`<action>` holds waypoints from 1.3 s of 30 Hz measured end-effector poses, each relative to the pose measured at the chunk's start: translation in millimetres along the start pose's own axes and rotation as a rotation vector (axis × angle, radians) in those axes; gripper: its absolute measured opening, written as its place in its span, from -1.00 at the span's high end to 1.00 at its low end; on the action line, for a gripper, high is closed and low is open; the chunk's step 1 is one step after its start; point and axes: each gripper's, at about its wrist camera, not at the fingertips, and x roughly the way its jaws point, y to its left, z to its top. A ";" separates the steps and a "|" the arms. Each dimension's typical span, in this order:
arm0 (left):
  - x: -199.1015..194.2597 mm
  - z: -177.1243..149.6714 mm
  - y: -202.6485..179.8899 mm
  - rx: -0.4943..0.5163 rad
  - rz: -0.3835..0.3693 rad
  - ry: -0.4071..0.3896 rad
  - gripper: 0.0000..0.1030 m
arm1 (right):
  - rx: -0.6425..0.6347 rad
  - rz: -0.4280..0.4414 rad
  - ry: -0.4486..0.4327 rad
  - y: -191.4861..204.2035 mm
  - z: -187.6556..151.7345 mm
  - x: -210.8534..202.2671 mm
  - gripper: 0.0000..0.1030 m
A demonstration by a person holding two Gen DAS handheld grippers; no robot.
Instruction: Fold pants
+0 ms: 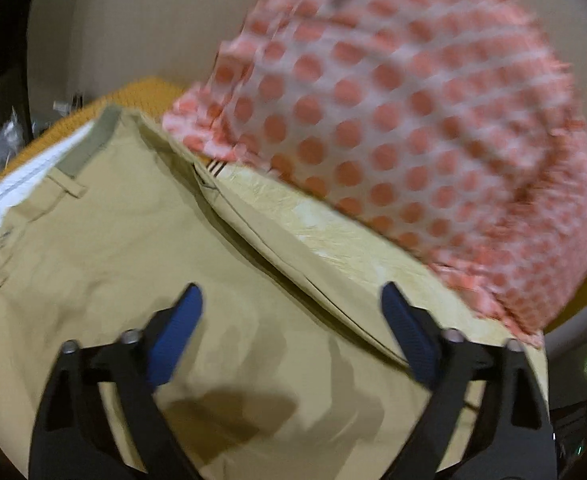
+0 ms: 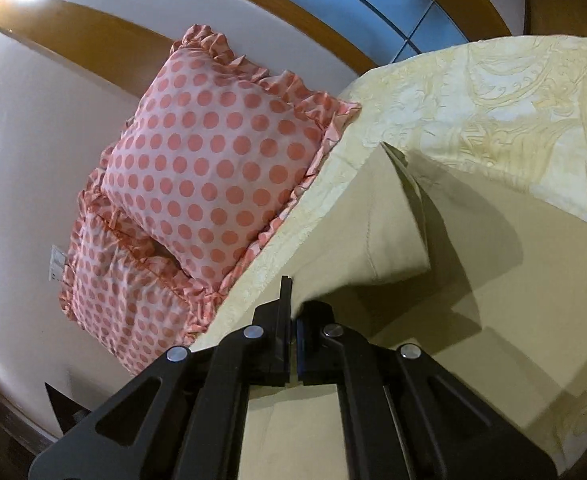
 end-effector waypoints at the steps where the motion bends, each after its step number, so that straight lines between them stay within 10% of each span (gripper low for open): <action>1: 16.4 6.6 1.8 -0.025 0.014 0.034 -0.27 | 0.003 0.003 0.000 -0.7 1.0 1.6 0.97; 6: 53.8 19.3 14.9 -0.118 0.046 0.062 0.92 | 0.013 0.011 0.010 -3.2 7.6 10.7 0.97; 9: 27.0 10.4 19.2 -0.103 0.009 0.043 0.95 | -0.009 0.034 -0.007 4.7 13.7 1.4 0.97; 17: -138.8 -83.8 52.0 -0.017 -0.099 -0.115 0.95 | -0.057 -0.034 -0.055 -1.0 7.6 -46.8 0.97; 27: -164.1 -205.1 112.0 -0.117 -0.058 -0.063 0.94 | -0.033 -0.202 -0.030 -38.9 -24.2 -74.3 0.96; 31: -172.8 -214.9 109.5 -0.093 -0.042 -0.121 0.54 | -0.091 -0.296 -0.128 -33.6 -28.0 -97.9 -0.15; 34: -180.4 -220.0 106.5 -0.072 -0.051 -0.168 0.04 | -0.138 -0.358 -0.164 -33.9 -31.1 -102.8 -0.14; 39: -184.2 -226.3 100.1 -0.035 -0.056 -0.195 -0.20 | -0.191 -0.358 -0.156 -34.3 -41.5 -89.5 0.08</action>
